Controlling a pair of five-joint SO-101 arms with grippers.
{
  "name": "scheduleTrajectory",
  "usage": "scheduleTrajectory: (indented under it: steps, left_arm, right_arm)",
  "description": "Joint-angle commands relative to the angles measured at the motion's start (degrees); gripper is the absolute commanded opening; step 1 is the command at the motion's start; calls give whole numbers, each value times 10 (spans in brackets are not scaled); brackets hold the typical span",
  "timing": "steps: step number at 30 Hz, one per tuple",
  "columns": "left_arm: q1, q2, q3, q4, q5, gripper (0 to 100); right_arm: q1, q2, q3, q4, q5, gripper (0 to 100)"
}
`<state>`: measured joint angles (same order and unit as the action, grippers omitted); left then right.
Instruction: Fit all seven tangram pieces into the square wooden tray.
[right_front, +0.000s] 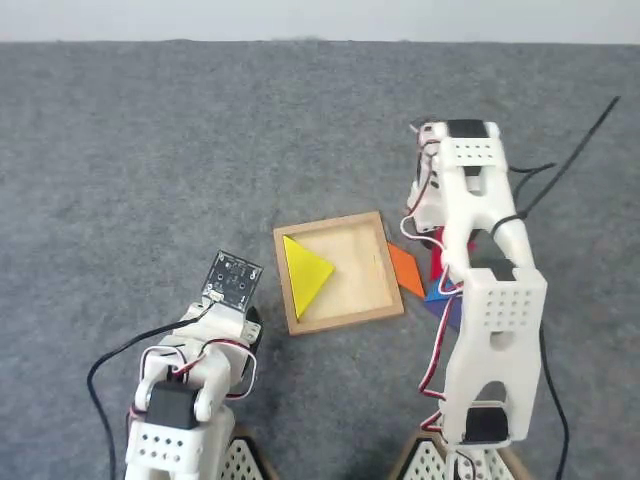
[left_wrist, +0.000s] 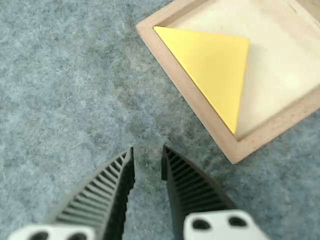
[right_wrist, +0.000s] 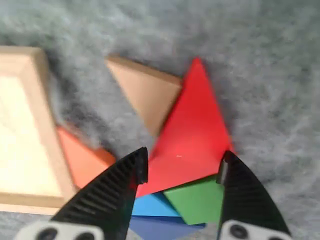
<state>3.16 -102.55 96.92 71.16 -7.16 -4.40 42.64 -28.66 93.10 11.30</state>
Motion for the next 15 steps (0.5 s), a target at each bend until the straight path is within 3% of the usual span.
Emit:
scheduleTrajectory:
  steps: [1,15]
  left_arm:
    - [1,-1,-4,3,4,88]
    - [1,-1,-4,3,4,88]
  right_arm:
    - [35,0,-13,6,32,242]
    - [16,49,-2,-15,54,262]
